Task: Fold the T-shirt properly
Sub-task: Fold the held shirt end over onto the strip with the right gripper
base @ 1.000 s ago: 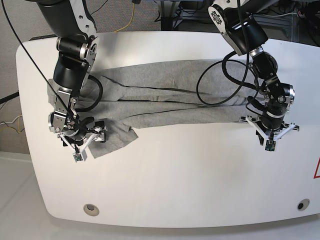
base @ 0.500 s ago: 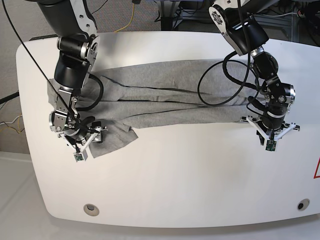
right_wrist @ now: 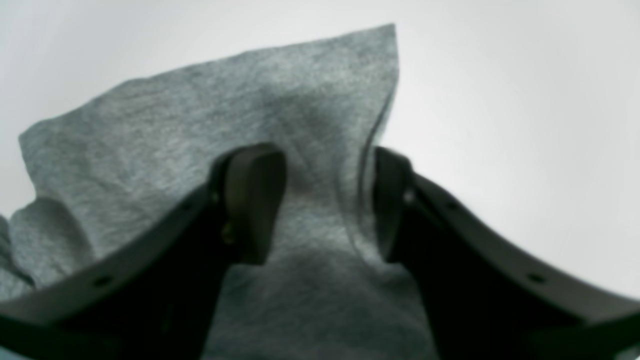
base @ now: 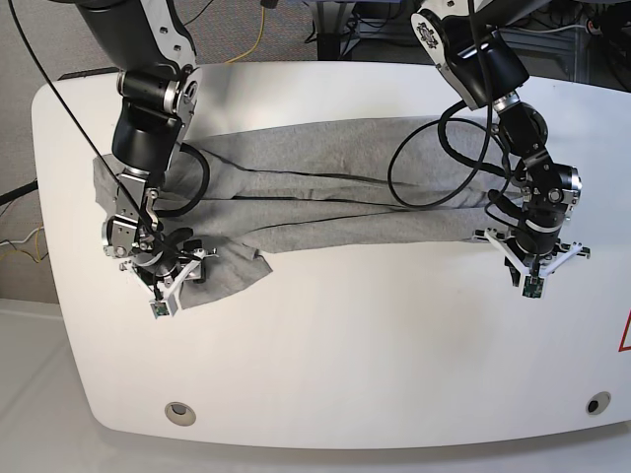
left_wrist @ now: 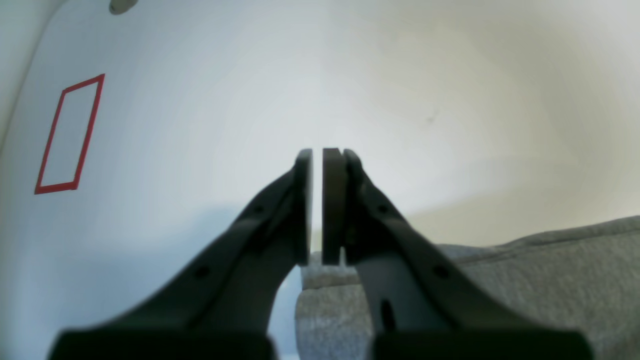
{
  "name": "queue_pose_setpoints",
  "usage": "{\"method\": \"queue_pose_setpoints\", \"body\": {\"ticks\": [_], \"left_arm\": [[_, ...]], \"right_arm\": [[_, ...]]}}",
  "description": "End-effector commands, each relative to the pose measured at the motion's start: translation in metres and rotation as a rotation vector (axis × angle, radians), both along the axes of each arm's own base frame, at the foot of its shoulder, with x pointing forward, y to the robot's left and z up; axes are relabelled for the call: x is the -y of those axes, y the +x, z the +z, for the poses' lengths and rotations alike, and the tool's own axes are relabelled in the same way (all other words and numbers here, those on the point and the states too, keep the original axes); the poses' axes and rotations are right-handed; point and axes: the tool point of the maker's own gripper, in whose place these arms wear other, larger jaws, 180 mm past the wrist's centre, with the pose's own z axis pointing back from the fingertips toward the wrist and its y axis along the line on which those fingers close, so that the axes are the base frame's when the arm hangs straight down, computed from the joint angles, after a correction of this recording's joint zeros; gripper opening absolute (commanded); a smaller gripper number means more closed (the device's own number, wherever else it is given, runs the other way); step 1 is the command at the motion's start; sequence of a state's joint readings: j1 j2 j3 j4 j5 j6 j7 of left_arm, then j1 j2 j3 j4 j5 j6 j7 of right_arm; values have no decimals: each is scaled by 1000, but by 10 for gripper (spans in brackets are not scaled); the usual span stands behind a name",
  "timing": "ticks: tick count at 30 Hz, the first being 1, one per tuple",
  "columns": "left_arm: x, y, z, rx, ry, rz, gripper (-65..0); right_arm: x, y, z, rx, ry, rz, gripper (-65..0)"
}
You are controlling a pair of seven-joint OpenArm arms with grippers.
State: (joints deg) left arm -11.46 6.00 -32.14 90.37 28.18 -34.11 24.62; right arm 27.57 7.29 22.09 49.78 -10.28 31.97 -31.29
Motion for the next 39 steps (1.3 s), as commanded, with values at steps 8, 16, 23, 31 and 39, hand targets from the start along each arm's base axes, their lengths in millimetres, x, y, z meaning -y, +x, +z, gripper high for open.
{"method": "queue_pose_setpoints", "body": {"ticks": [8,16,23,31,39], "left_arm": [[-1,11,21,69,2,-3,-625],[0,11,20,67,0,-3,-625],[-1,10,21,67,1,-1,-625],[0,10,19,65,-3,-2,-625],[0,9,18,61,-3,-2,-625]], "right_arm": [[0,-6,-4,-56,-18,23,-571],[5,-3,5,-53,-42,21,-629],[18,0,27,-50,-105,11,-650],[37,-6,46,-53,-179,-7,-650],[42,-13,51,-65,-210,-15,-650]]}}
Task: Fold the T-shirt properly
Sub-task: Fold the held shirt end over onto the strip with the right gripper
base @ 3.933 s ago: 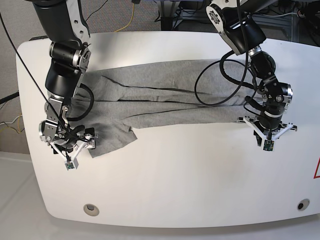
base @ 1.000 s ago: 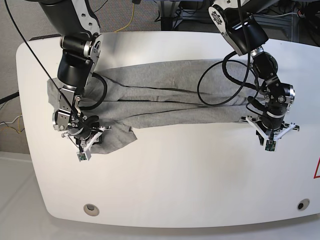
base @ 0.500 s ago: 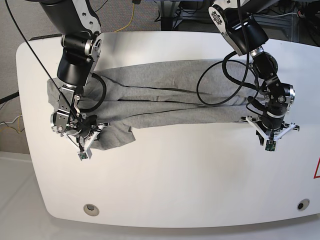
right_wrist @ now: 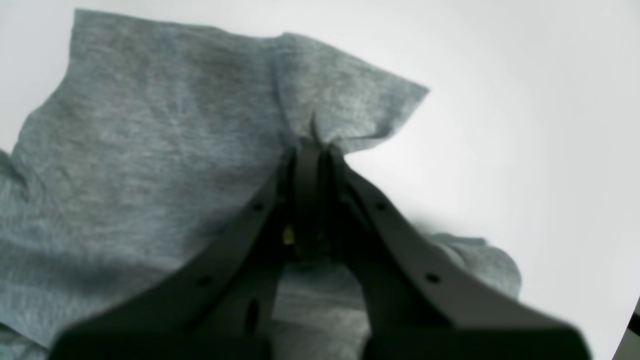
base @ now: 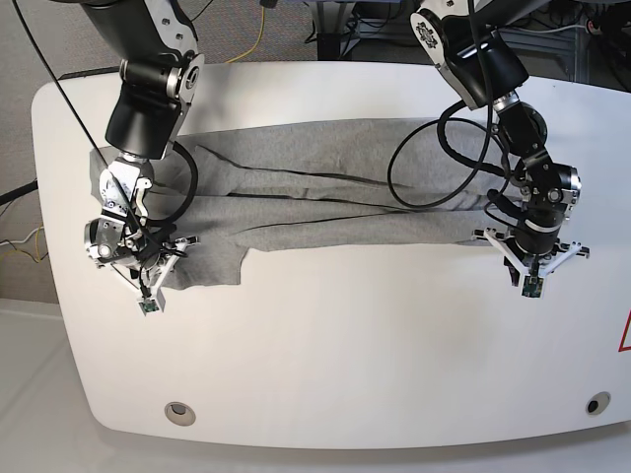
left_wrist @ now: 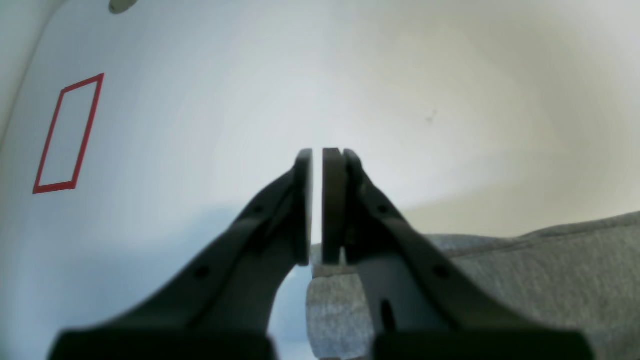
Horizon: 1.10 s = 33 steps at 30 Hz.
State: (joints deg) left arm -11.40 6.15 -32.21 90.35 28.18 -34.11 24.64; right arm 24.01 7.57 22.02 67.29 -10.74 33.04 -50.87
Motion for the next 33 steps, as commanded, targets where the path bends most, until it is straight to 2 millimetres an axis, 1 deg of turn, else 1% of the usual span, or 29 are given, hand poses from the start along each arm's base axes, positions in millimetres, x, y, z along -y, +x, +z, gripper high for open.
{"method": "queue_pose_setpoints", "body": {"ticks": [1,7,9,12,19,23,27,30,33], "left_arm": [[0,9,19,63,0,-2,-625],[0,9,18,61,0,-2,-625],[-1,9,18,61,0,-1,-625],[-1,9,18,61,0,-1,-625],[0,8,17,59,-2,-1,-625],[0,8,17,59,-2,-1,-625],[0,8,17,59,-2,-1,-625],[0,8,17,59,-2,-1,-625],[0,8,17,59,-2,-1,-625]], "right_arm": [[7,14,21,52,-22,-6,-650],[8,5,14,19,-21,-9,-650],[8,4,16,14,-28,-11,-650],[-2,0,18,11,-25,-7,-650],[-17,-5,40,35,-44,-8,-650],[-19,-8,52,35,-60,-16,-650],[-16,-11,64,36,-85,-29,-650],[-22,-12,74,49,-106,-13,-650],[-25,-20,75,36,-133,3,-650]]}}
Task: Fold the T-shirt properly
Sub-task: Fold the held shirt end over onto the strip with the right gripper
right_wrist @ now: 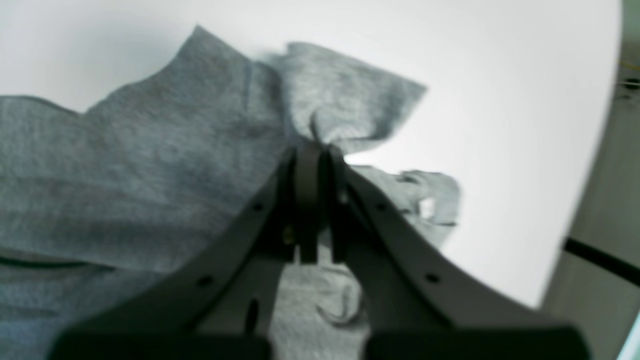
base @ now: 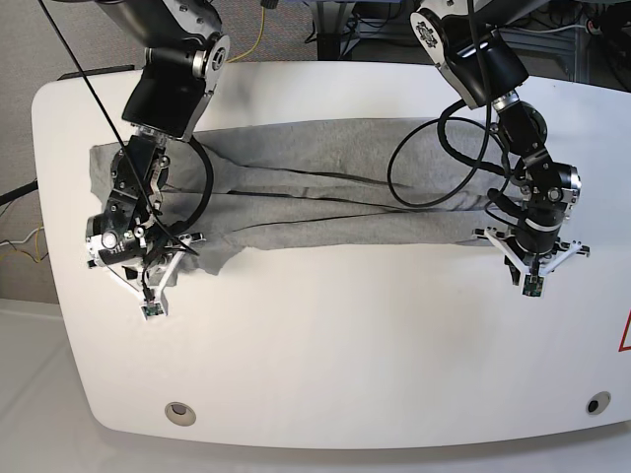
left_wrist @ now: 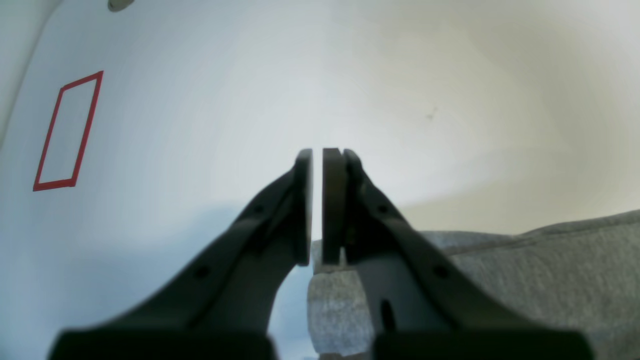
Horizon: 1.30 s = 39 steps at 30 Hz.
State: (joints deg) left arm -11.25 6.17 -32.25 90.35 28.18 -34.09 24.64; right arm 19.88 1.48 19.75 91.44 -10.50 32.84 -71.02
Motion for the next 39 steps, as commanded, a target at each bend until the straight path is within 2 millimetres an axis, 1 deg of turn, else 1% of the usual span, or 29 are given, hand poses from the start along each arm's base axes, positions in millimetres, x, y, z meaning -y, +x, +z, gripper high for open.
{"method": "queue_pose_setpoints", "body": {"ticks": [1,3,6,8,10,16,21,25,30,33,36,39], "left_arm": [[0,9,19,62,-1,-2,-625],[0,9,18,62,-3,-2,-625],[0,8,15,46,-4,2,-625],[-1,7,13,32,-2,7,-625],[-2,7,13,29,-2,8,-625],[-1,8,14,31,-2,5,-625],[1,8,14,31,-2,2,-625],[1,8,13,30,-3,1,-625],[1,8,13,28,-4,1,-625],[7,9,7,19,-22,-4,-625],[8,9,2,6,-31,-5,-625],[9,8,-3,-6,-38,-6,-625]], "right_arm": [[-6,6,17,54,-14,21,-650],[-8,2,15,52,-22,30,-650],[-9,-7,7,31,-25,34,-650],[-14,-13,2,22,-18,38,-650],[-19,-16,2,26,-8,40,-650],[-27,-29,2,35,-4,41,-650],[-30,-39,-3,23,-3,53,-650],[-39,-45,-8,6,21,97,-650],[-40,-53,-7,-2,31,101,-650],[-41,-59,-9,-3,37,103,-650],[-42,-64,-10,-5,38,104,-650],[-42,-73,-15,-23,38,105,-650]]}}
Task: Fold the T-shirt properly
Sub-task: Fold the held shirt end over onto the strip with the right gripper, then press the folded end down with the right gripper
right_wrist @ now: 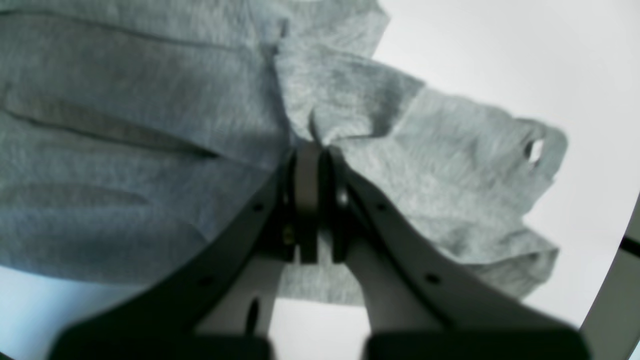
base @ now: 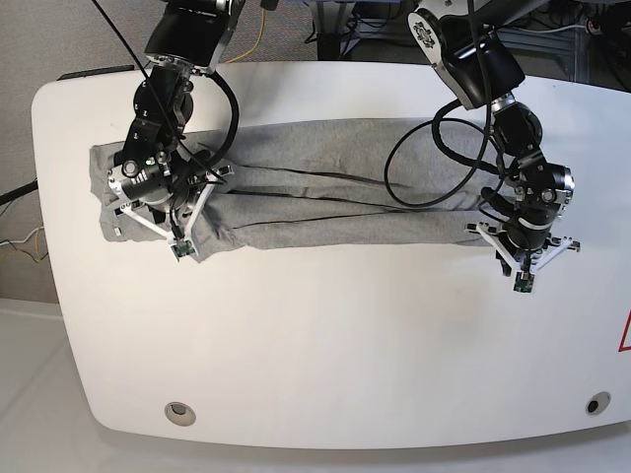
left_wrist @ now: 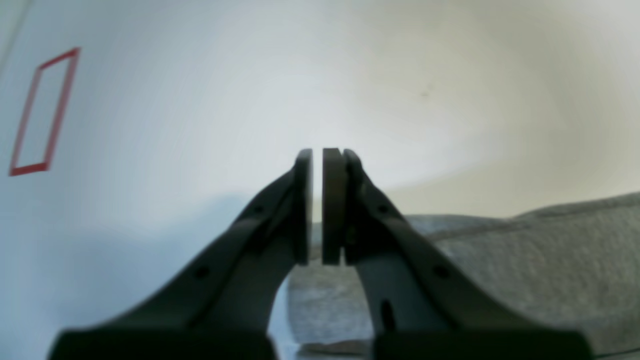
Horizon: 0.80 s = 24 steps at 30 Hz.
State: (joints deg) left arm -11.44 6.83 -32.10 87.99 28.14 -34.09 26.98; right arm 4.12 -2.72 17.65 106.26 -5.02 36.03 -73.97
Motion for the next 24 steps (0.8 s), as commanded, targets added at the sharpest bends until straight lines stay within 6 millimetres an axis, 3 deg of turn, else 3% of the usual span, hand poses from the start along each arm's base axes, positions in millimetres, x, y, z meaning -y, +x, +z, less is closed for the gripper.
{"method": "queue_pose_setpoints", "body": {"ticks": [1,24], "left_arm": [[2,11,15,59,-10,-5,-625],[10,13,11,53,-32,-12,-625]], "right_arm": [[1,1,7,24,-5,3,-650],[0,-43,-18,-84,-33,60,-650]]}}
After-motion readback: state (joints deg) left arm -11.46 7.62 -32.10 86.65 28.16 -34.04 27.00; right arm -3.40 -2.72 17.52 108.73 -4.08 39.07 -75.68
